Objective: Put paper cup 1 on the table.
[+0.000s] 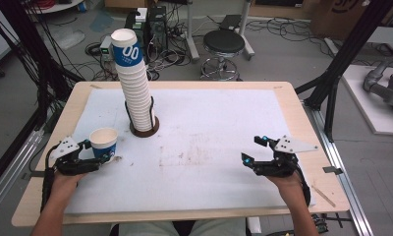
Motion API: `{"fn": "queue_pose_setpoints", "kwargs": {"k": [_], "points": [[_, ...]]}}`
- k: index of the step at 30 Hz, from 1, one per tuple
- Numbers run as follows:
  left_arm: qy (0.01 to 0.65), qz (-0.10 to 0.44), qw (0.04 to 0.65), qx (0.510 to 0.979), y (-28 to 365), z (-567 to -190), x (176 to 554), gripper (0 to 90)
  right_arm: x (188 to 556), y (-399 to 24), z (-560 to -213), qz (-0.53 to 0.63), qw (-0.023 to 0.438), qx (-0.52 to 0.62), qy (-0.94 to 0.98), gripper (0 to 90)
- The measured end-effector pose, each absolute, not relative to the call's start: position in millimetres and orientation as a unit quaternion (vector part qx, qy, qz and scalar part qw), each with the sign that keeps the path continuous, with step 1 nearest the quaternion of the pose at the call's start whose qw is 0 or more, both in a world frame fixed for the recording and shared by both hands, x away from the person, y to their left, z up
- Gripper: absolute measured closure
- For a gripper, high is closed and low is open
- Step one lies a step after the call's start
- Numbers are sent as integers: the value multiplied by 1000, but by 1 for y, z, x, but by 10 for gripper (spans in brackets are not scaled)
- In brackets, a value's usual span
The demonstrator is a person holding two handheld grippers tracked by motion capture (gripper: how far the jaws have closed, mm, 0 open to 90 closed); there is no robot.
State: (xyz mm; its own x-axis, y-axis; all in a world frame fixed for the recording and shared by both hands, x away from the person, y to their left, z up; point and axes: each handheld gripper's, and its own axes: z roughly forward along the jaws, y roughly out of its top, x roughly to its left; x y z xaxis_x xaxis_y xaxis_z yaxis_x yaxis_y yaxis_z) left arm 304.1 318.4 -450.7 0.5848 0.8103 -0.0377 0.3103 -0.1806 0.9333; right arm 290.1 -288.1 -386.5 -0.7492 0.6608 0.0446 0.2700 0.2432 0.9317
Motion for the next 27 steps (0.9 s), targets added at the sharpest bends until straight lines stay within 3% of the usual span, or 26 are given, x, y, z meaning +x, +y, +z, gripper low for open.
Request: {"fn": "queue_pose_setpoints", "kwargs": {"k": [12,16,20,27], "points": [[395,227,464,760,325,-447,291,247,291,-290,-387,533,183,307,767,203],[398,213,472,757,326,-446,291,226,292,-290,-387,533,182,304,768,204],[397,210,481,753,325,-440,288,137,292,-289,-387,532,181,304,769,204],[405,231,509,723,338,-427,272,137,291,-295,-387,532,186,311,766,203]]}}
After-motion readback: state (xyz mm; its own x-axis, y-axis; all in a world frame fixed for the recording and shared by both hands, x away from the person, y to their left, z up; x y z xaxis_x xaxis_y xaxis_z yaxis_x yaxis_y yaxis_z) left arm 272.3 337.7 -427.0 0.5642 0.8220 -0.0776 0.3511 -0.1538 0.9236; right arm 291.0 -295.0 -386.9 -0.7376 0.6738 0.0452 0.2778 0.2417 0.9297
